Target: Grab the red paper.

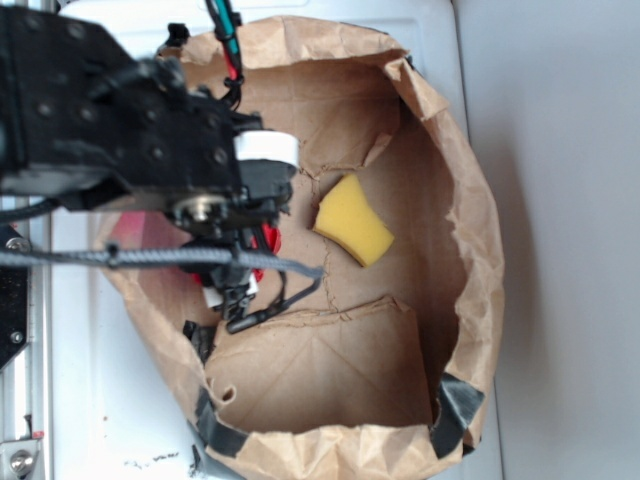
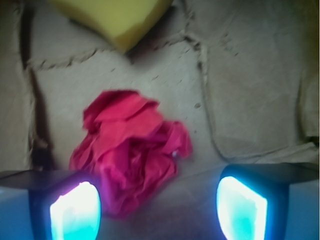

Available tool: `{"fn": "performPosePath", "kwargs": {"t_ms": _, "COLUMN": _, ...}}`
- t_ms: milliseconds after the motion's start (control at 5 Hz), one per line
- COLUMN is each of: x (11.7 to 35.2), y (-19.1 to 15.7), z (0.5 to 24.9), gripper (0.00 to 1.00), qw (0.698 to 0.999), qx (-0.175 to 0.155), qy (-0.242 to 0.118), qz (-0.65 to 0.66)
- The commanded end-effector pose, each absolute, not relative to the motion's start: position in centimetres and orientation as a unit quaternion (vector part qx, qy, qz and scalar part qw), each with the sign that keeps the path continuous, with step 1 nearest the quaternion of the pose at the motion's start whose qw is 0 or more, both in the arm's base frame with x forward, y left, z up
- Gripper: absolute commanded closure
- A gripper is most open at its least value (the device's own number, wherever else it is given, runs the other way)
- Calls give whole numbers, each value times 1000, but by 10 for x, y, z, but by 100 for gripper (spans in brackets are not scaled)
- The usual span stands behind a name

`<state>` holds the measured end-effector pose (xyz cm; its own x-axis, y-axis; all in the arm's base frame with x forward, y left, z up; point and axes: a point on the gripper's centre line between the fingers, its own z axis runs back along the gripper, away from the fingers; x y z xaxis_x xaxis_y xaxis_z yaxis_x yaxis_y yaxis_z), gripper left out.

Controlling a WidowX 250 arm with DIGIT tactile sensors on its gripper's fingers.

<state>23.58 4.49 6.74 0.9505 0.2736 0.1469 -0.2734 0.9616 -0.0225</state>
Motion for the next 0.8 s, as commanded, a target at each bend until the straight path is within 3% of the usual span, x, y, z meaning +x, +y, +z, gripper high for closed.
{"fn": "performPosePath", "kwargs": {"t_ms": 0, "x": 243, "y": 51, "z": 81, "gripper": 0, "qw": 983, "qx": -34, "qy": -99, "qz": 149}}
{"fn": "performPosePath", "kwargs": {"t_ms": 400, "x": 251, "y": 46, "z": 84, "gripper": 0, "qw": 968, "qx": -58, "qy": -59, "qz": 236}}
{"fn": "performPosePath", "kwargs": {"t_ms": 600, "x": 254, "y": 46, "z": 83, "gripper": 0, "qw": 960, "qx": -51, "qy": -51, "qz": 271}}
